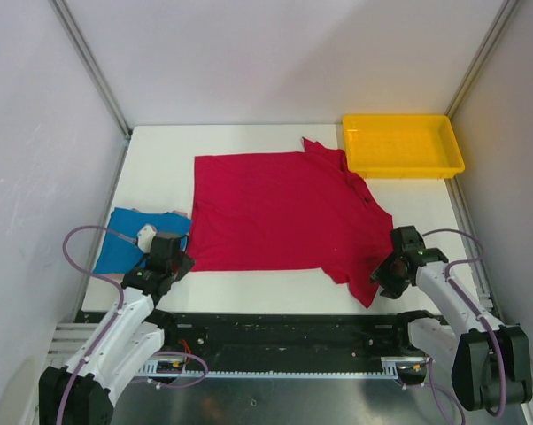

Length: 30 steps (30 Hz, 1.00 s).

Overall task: Fold and stack the t-shirts
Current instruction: Grap the side of the flattened tshirt closest away from the robot with both arms

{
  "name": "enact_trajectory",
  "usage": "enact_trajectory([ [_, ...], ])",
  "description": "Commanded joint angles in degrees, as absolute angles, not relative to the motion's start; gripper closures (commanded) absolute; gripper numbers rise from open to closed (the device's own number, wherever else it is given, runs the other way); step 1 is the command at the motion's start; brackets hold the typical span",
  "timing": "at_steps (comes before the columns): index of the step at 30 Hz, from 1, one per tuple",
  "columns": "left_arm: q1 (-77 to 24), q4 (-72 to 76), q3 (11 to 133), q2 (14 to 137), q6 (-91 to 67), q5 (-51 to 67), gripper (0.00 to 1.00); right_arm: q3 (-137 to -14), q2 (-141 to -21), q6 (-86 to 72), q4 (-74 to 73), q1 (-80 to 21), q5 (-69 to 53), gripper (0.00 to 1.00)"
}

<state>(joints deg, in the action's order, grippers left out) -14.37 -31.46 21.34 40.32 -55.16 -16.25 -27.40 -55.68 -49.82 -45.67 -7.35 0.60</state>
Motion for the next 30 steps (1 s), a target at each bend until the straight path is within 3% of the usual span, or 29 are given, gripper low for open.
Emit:
enact_trajectory([
  [1, -14.79, -31.25, 20.72, 39.98, -56.95, -18.63, 0.64, -26.18, -56.71, -52.39, -43.77, -8.09, 2.80, 0.56],
  [4, -14.80, -31.28, 20.46, 40.18, -56.92, -18.63, 0.64, -25.94, -57.91, -52.48, -42.06, -8.41, 4.29, 0.65],
  [9, -14.77, -31.06, 20.47, 40.83, -56.02, -18.36, 0.63, -26.30, -58.24, -51.46, -40.19, -8.40, 3.90, 0.93],
  [11, -14.77, -30.88, 20.54, 41.21, -55.55, -18.12, 0.62, -27.65, -58.22, -50.64, -41.53, -7.95, 3.72, 0.98],
  [30, -14.78, -25.46, 18.85, 48.03, -52.56, -17.61, 0.61, -36.83, -52.83, -44.92, -47.41, -2.10, -2.20, 1.00],
])
